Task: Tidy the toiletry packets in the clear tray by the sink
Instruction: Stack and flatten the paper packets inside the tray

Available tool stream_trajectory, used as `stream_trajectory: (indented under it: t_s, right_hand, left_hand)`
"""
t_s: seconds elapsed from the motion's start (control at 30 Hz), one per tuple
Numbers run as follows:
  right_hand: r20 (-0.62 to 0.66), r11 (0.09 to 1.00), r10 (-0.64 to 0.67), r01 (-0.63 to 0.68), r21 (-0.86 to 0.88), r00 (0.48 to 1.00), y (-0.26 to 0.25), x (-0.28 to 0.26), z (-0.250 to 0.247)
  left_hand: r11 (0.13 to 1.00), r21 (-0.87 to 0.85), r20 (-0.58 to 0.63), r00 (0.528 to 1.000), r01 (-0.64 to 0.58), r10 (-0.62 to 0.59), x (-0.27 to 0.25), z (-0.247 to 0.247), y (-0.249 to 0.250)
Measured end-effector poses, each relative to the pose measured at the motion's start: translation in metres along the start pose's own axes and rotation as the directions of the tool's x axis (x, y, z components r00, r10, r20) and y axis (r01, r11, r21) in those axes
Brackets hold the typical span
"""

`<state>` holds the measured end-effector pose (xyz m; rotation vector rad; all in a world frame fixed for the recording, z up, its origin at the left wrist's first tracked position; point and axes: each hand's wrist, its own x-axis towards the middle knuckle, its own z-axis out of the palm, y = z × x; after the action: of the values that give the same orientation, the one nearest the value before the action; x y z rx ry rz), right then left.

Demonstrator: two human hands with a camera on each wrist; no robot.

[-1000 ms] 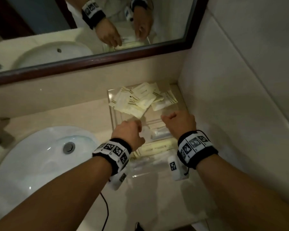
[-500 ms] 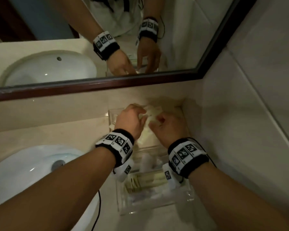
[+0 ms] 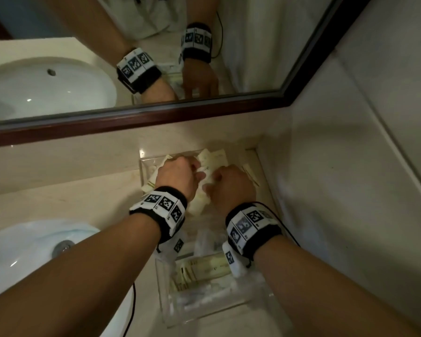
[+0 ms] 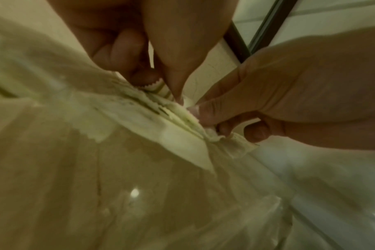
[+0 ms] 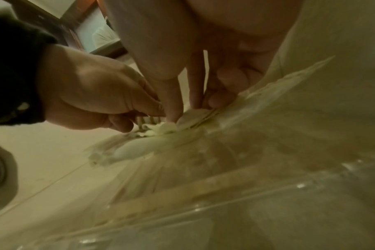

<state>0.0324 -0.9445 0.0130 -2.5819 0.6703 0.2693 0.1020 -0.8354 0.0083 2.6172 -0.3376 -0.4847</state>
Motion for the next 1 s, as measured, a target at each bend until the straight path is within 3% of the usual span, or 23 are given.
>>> stream_trajectory:
  t_s: [0.33,0.63,0.87,1.0]
  right_hand:
    - [0.027,0.997,0.027,-0.025,-0.072,0.999,-0.008,-0.001,0.007]
    - [0.112,0.985,-0.071,0.088,-0.149,0.991,-0.016,-0.009,-0.01]
    - [0.107,0.995,-0.015,0.026,-0.097,0.994,0.009,-0.044,-0.029]
    - [0.087,0.995,0.044,-0.036,-0.091,0.995,0.032,-0.074,-0.036]
  left_hand:
    - [0.999,0.048,-0.047,0.999,0.0,0.002,0.004,0.005,-0.001]
    - [1.0,-0.017,-0.037,0.999,-0.01,0.009,-0.009,-0.006,0.002]
    - [0.99,-0.028,-0.068,0.989,-0.137,0.134,-0.052,-0.017,0.004]
    - [0.977,0.044,0.005,0.978,-0.207,0.207,-0.087,-0.019,0.006]
